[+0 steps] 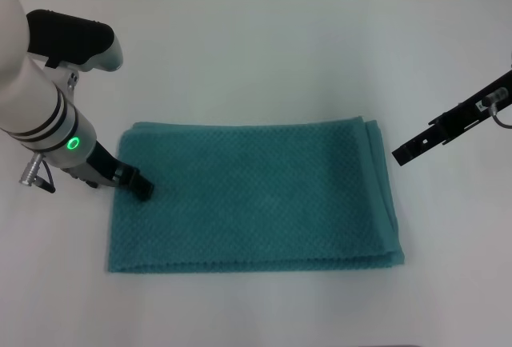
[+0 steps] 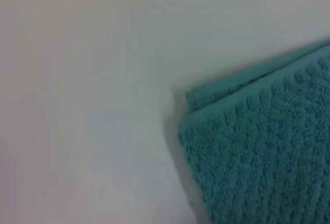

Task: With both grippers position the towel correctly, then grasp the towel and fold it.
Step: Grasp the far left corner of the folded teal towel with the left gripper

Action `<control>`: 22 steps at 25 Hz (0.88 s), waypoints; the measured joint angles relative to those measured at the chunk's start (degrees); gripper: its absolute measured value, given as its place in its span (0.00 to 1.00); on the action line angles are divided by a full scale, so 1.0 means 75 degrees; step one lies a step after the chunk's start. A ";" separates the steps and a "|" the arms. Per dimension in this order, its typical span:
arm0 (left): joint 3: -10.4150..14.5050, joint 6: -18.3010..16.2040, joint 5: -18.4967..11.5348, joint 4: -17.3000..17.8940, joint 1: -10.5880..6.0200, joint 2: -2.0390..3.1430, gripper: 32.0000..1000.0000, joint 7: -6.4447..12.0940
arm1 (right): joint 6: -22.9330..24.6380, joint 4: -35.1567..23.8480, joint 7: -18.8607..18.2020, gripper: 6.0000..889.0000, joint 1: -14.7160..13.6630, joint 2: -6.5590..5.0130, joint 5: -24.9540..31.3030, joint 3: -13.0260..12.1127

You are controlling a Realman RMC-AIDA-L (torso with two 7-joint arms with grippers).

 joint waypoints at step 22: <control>-0.0018 0.0085 -0.0022 0.0079 -0.0036 0.0000 0.62 0.0000 | 0.0000 0.0011 0.0000 0.98 -0.0018 0.0000 0.0000 0.0000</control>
